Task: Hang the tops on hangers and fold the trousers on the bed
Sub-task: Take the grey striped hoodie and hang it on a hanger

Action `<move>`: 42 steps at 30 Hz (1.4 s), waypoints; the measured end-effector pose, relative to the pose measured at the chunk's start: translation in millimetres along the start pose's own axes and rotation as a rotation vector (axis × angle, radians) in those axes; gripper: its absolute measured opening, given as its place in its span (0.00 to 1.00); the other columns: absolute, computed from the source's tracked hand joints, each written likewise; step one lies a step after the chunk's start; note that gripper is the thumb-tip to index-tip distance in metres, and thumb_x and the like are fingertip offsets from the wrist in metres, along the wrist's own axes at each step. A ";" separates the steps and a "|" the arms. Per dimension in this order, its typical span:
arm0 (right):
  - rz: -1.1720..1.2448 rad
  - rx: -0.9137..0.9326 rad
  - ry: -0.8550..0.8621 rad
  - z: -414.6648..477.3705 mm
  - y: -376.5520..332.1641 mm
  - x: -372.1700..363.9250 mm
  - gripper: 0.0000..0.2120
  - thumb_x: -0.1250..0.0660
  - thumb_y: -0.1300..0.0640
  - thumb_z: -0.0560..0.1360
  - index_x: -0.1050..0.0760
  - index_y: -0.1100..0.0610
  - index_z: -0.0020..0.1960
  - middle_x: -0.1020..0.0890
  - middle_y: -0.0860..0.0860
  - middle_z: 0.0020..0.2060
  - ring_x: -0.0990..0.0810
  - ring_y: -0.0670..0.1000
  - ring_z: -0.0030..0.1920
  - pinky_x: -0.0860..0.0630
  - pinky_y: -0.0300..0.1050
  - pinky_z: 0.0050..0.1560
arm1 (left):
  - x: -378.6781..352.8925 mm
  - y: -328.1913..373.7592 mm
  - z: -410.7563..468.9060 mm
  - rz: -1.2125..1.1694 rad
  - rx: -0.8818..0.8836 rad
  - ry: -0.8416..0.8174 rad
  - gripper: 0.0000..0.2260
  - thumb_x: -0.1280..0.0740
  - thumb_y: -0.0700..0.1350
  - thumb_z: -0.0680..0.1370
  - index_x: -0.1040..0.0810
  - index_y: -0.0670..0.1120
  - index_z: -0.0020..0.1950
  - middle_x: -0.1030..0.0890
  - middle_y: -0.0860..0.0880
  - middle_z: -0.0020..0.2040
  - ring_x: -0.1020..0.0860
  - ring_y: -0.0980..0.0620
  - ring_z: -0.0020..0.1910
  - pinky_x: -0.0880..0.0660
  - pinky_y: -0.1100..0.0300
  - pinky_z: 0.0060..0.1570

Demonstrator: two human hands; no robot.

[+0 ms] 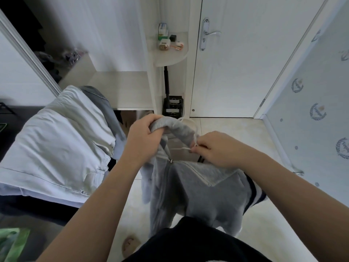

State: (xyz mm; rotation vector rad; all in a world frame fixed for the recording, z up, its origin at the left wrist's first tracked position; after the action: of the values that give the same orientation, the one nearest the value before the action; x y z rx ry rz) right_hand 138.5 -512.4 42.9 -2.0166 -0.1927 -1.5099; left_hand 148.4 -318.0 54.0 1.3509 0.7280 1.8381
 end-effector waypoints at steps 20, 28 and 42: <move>0.470 0.134 0.440 -12.4 5.9 49.7 0.07 0.32 0.47 0.77 0.19 0.50 0.47 0.18 0.46 0.37 0.21 0.43 0.38 0.27 0.34 0.41 | -4.6 -2.3 -0.8 0.153 -0.280 -0.085 0.06 0.36 0.57 0.80 0.26 0.58 0.47 0.22 0.59 0.38 0.23 0.60 0.39 0.31 0.68 0.40; 0.458 -0.187 0.317 -33.3 96.5 4.8 0.10 0.32 0.51 0.79 0.26 0.54 0.42 0.21 0.47 0.34 0.26 0.43 0.34 0.31 0.44 0.40 | 49.5 -26.2 20.1 0.187 -0.149 0.119 0.13 0.37 0.64 0.78 0.24 0.56 0.48 0.20 0.60 0.39 0.23 0.62 0.40 0.27 0.59 0.39; 0.360 0.017 0.323 39.7 30.5 93.5 0.13 0.43 0.50 0.84 0.28 0.49 0.42 0.20 0.41 0.37 0.24 0.42 0.39 0.31 0.40 0.42 | 103.1 -6.2 109.0 0.241 -0.228 0.096 0.07 0.32 0.54 0.80 0.27 0.58 0.44 0.22 0.60 0.36 0.25 0.69 0.39 0.32 0.75 0.39</move>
State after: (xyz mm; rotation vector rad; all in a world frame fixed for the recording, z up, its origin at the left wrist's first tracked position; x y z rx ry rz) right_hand 216.9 -537.3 109.9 -1.6535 0.2728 -1.5594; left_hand 235.5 -227.7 136.6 1.2507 0.4001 2.1159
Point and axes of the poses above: each hand's wrist, its own z-axis towards the middle knuckle, its own x-axis out of the back of the hand, y = z × x, the point moved 6 cm from there along z, towards the middle knuckle
